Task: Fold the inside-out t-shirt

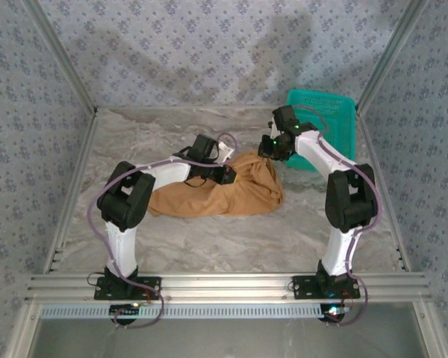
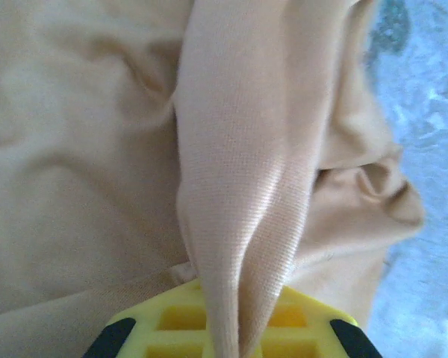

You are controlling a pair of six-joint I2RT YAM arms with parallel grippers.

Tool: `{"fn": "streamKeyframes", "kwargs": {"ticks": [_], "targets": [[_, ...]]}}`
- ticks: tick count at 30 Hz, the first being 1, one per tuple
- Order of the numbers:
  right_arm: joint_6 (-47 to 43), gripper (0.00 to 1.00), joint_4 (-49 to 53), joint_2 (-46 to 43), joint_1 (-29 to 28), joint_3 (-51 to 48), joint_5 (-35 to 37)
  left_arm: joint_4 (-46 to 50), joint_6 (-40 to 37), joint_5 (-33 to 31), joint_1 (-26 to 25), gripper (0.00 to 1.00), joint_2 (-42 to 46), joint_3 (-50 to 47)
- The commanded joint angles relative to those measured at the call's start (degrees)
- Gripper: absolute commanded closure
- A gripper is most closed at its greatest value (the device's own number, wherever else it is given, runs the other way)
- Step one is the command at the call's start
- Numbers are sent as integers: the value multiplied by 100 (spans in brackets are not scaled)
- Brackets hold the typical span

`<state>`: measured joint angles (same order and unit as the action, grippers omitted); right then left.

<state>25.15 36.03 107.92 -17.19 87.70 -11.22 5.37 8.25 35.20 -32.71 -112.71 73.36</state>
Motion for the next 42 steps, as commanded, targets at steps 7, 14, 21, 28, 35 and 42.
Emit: {"fn": "streamKeyframes", "kwargs": {"ticks": [7,14,21,28,35,42], "targets": [[-81,63,94,-1356,-816,-1018,1130,-74,775,1465,205,100,558,-125],[395,60,-713,-1507,-1260,-1700,571,-86,811,1537,215,100,447,-171],[1037,61,-683,-362,-1205,-1033,981,-135,801,1472,221,100,569,-297],[891,100,284,-205,-1065,-330,1063,24,647,1402,424,100,684,-431],[176,100,777,-1835,33,-812,-315,132,522,1332,1069,100,745,-728],[79,100,137,-1057,521,-768,-1081,56,546,1288,854,100,797,-869]]}}
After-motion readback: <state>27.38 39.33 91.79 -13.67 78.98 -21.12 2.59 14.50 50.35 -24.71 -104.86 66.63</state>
